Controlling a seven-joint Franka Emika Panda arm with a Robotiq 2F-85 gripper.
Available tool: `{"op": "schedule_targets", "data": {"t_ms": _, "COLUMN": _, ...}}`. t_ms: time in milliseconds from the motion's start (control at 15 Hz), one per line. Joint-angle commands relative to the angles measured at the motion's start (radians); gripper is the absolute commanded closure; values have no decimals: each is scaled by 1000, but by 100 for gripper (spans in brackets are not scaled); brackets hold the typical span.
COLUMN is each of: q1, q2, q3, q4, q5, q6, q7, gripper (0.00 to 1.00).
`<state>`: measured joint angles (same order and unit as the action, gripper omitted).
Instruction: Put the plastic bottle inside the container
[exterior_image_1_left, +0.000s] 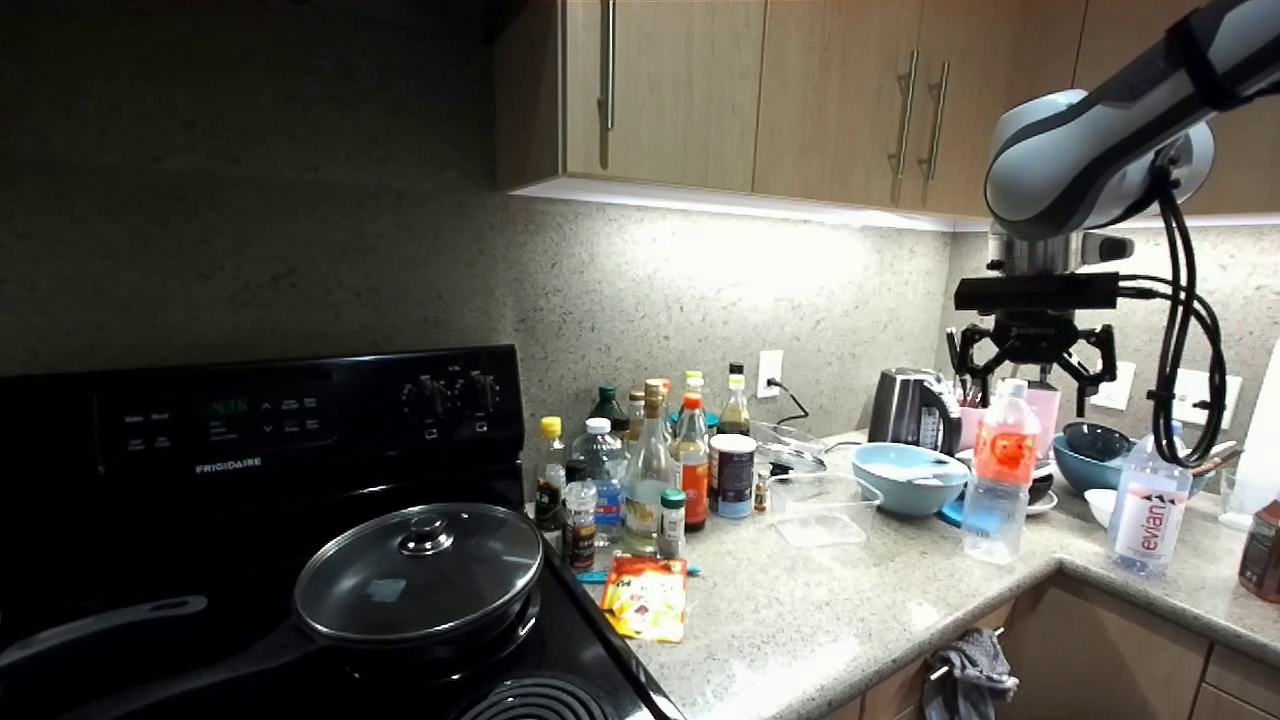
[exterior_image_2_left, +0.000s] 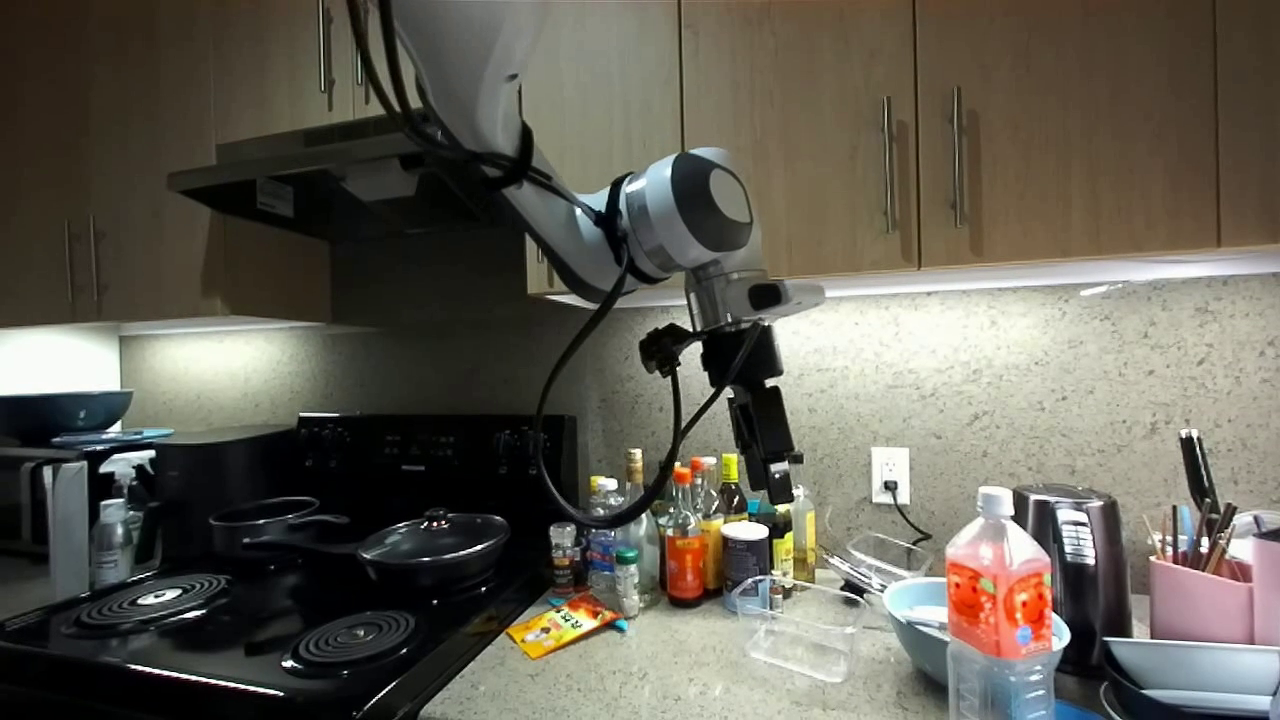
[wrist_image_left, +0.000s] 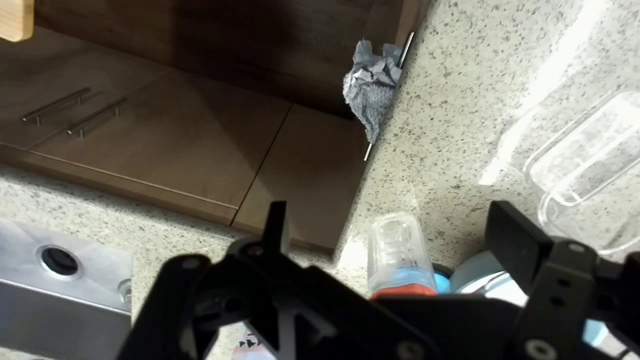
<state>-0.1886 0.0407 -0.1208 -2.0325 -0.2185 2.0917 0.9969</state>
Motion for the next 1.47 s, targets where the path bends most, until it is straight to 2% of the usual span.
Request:
{"op": "schedule_targets", "data": {"t_ms": 0, "q1": -6, "q2": 133, "q3": -50, "q4": 142, "q5": 72, "q6": -86, "q7": 82, "gripper": 0}}
{"op": "schedule_targets", "data": {"t_ms": 333, "q1": -13, "q2": 321, "q3": -126, "q4": 361, "q5": 117, "q6": -129, "q7": 181, "gripper": 0}}
{"op": "schedule_targets", "data": {"t_ms": 400, "q1": 1, "q2": 245, "q3": -121, "q4": 259, "q5": 99, "q6": -90, "q7": 126, "gripper": 0}}
{"op": "schedule_targets", "data": {"t_ms": 667, "q1": 5, "q2": 276, "q3": -129, "q4": 288, "q5": 99, "q6": -91, "q7": 130, "gripper": 0}}
{"op": "schedule_targets", "data": {"t_ms": 867, "q1": -14, "q2": 265, "q3": -105, "q4": 262, "q5": 135, "q6": 21, "q7": -31, "gripper": 0}}
{"op": "schedule_targets", "data": {"t_ms": 1067, "q1": -33, "q2": 297, "q3": -105, "q4": 307, "q5": 202, "q6": 12, "q7": -145, "gripper": 0}}
{"op": "schedule_targets", "data": {"t_ms": 1133, "q1": -28, "q2": 311, "q3": -118, "q4": 324, "q5": 207, "q6": 9, "q7": -117, "gripper": 0}}
{"op": "schedule_targets", "data": {"t_ms": 1200, "q1": -2, "q2": 323, "q3": -151, "q4": 327, "q5": 146, "q6": 41, "q7": -2, "gripper": 0}}
{"op": "schedule_targets", "data": {"t_ms": 1267, "q1": -6, "q2": 295, "q3": -134, "q4": 305, "q5": 170, "q6": 8, "q7": -67, "gripper": 0}}
{"op": "schedule_targets", "data": {"t_ms": 1400, "q1": -7, "q2": 312, "q3": -148, "q4": 319, "q5": 165, "q6": 23, "q7": -41, "gripper": 0}}
